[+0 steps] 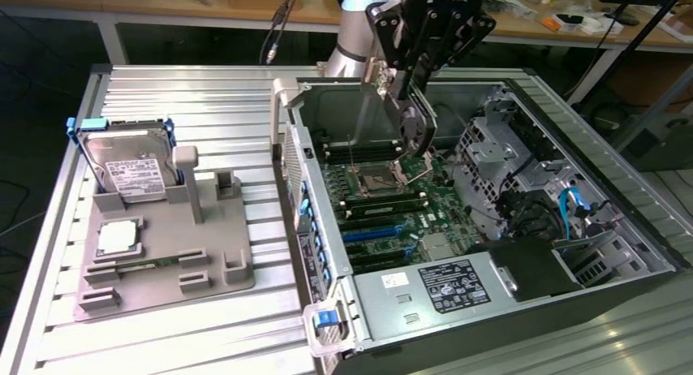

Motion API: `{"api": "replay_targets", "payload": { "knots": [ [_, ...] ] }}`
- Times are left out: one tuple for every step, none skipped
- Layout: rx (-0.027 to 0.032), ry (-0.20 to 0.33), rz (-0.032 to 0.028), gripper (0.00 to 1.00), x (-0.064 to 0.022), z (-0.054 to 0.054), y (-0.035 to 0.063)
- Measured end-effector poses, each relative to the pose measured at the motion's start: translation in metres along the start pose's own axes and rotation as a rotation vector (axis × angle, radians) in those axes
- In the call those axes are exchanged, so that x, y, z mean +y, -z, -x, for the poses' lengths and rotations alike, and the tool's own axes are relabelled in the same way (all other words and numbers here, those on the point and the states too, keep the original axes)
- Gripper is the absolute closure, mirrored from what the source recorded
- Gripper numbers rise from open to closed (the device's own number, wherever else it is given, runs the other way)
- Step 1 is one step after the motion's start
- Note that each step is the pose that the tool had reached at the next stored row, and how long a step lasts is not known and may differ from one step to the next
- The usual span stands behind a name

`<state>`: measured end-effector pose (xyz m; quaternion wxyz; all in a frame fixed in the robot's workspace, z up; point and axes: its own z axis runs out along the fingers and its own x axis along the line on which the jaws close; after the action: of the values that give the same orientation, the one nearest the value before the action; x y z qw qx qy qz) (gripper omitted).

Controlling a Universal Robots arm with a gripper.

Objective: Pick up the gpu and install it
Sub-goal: 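Pick up the gpu and move the gpu toward the slot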

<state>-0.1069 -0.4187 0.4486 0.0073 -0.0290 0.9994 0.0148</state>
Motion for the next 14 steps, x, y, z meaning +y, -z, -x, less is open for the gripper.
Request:
{"api": "replay_targets", "payload": {
  "knots": [
    [0.0, 0.0, 0.0, 0.73, -0.0002, 0.003, 0.0],
    [0.0, 0.0, 0.0, 0.73, -0.0004, 0.006, -0.0001],
    [0.0, -0.001, 0.0, 0.73, -0.0005, 0.009, -0.0001],
    [0.0, -0.001, 0.0, 0.73, -0.0007, 0.012, -0.0002],
    [0.0, -0.001, 0.0, 0.73, -0.0009, 0.015, -0.0002],
    [0.0, -0.002, 0.0, 0.73, -0.001, 0.017, -0.0002],
    [0.0, -0.002, 0.0, 0.73, -0.0013, 0.023, -0.0003],
    [-0.0001, -0.002, 0.0, 0.73, -0.0015, 0.025, -0.0004],
    [0.0, -0.003, 0.0, 0.73, -0.0017, 0.029, -0.0004],
    [0.0, -0.003, -0.0001, 0.73, -0.0018, 0.031, -0.0004],
    [0.0, -0.003, 0.0, 0.73, -0.002, 0.034, -0.0005],
    [0.0, -0.003, 0.0, 0.73, -0.0021, 0.036, -0.0005],
    [0.0, -0.004, -0.0001, 0.73, -0.0022, 0.038, -0.0005],
    [0.0, -0.004, -0.0001, 0.73, -0.0023, 0.039, -0.0005]
  ]
}}
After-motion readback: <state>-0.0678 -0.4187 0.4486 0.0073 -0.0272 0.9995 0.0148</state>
